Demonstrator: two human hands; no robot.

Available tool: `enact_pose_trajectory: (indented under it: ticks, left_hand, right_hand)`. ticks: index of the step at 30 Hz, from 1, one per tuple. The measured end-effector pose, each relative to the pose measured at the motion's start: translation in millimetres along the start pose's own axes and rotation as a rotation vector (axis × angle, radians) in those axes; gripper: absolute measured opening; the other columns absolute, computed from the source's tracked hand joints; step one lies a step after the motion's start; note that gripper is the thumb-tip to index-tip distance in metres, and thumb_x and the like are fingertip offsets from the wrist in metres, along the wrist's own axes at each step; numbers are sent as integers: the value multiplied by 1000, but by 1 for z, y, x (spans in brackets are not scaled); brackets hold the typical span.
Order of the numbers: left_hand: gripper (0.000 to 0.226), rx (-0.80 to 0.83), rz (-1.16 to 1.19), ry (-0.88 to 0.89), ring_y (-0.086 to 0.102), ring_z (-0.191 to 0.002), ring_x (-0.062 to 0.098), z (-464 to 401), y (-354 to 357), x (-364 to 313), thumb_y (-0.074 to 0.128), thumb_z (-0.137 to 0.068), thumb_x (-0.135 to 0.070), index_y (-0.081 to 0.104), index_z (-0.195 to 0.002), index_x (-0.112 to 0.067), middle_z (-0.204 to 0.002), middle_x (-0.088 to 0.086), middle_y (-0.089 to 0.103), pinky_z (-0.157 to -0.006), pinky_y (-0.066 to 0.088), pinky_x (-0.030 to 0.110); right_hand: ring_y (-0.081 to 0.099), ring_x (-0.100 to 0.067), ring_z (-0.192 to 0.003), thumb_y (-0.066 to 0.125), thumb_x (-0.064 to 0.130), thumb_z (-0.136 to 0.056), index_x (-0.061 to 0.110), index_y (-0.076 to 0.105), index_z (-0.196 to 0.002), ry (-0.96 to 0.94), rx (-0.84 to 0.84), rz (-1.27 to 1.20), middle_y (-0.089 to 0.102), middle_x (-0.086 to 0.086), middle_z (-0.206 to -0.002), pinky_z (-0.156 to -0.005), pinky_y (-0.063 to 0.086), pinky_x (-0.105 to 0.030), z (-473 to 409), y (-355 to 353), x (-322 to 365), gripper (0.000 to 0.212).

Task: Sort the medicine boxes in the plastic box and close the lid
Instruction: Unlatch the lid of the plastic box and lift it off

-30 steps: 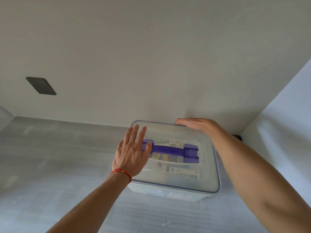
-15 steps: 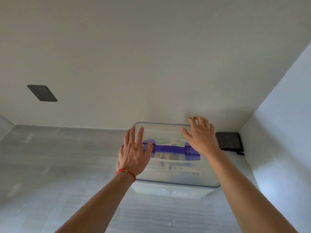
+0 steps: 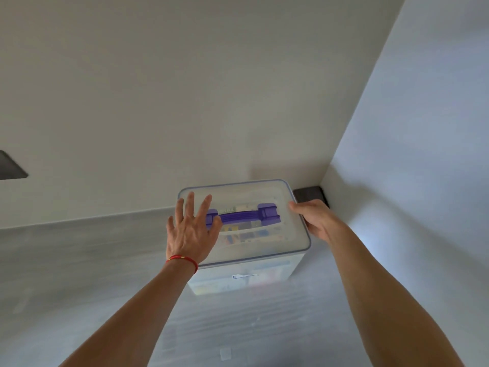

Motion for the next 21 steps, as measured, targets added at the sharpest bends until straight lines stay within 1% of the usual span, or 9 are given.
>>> enact_pose_trajectory:
  ticks: [2,5,7,10,13,17,19,20,21]
  left_hand:
    - [61,-4,0,4,13,-152,32,0,-1,0,32,-95,-59,25,-152,-41,-166,4,16,-114,31,57]
    - [60,7,5,3,13,-151,33,1,-4,-1,34,-95,-57,26,-152,-40,-165,5,16,-113,34,57]
    - [61,0,56,-12,15,-150,32,1,-8,-1,40,-94,-54,29,-152,-37,-165,6,18,-110,38,55]
    - [62,-118,323,-32,28,-144,34,-1,-23,5,55,-90,-37,41,-149,-25,-158,12,32,-107,42,50]
    - [58,-214,632,-152,48,-130,33,2,-29,34,56,-82,-21,51,-140,-17,-142,13,52,-105,41,41]
    - [54,15,951,-628,62,-107,31,8,6,80,65,-85,-16,51,-137,-17,-130,17,60,-88,50,34]
    - [31,147,1026,-721,61,-85,27,5,14,87,70,-83,-11,64,-112,-6,-111,21,65,-72,50,32]
    - [14,211,1037,-730,58,-77,24,4,14,89,72,-82,-9,65,-94,-6,-98,20,64,-67,48,30]
    - [10,274,1036,-721,56,-72,23,3,13,90,73,-83,-7,63,-83,-9,-88,16,61,-65,46,29]
  right_hand:
    - [74,-34,-96,75,13,-92,-11,71,-111,-67,-34,50,77,-19,-102,-95,58,-48,-2,-5,4,31]
    - [69,-29,-90,78,24,-89,-5,71,-102,-196,-135,327,73,-14,-97,-81,53,-37,-2,-14,22,33]
    - [64,-32,-102,72,37,-92,0,63,-110,-218,-187,546,66,-17,-111,-84,48,-36,4,-13,26,42]
    - [36,-39,-136,64,55,-92,16,39,-147,-323,-322,865,34,-19,-149,-108,35,-50,24,3,28,71]
    - [6,-37,-154,49,79,-85,42,19,-157,-464,-249,1015,8,-8,-167,-115,12,-71,45,56,22,86]
    - [-7,-34,-158,17,86,-86,47,8,-159,-538,-206,1273,-2,-5,-172,-117,-2,-73,49,93,8,83]
    - [-4,-35,-158,15,81,-88,45,11,-159,-595,-222,1291,0,-7,-172,-118,-2,-72,52,93,8,80]
    - [-2,-34,-158,16,79,-89,45,15,-159,-626,-219,1292,3,-6,-172,-119,-1,-72,54,94,9,78]
    - [-1,-33,-158,16,78,-89,45,19,-158,-652,-215,1287,5,-6,-172,-119,-1,-71,55,96,10,77]
Point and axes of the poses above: each hand's wrist, its own z-axis away from the middle knuckle, its own y-axis out of the palm, x = y × z, the point moved 9 cm from there along -z, towards the middle knuckle
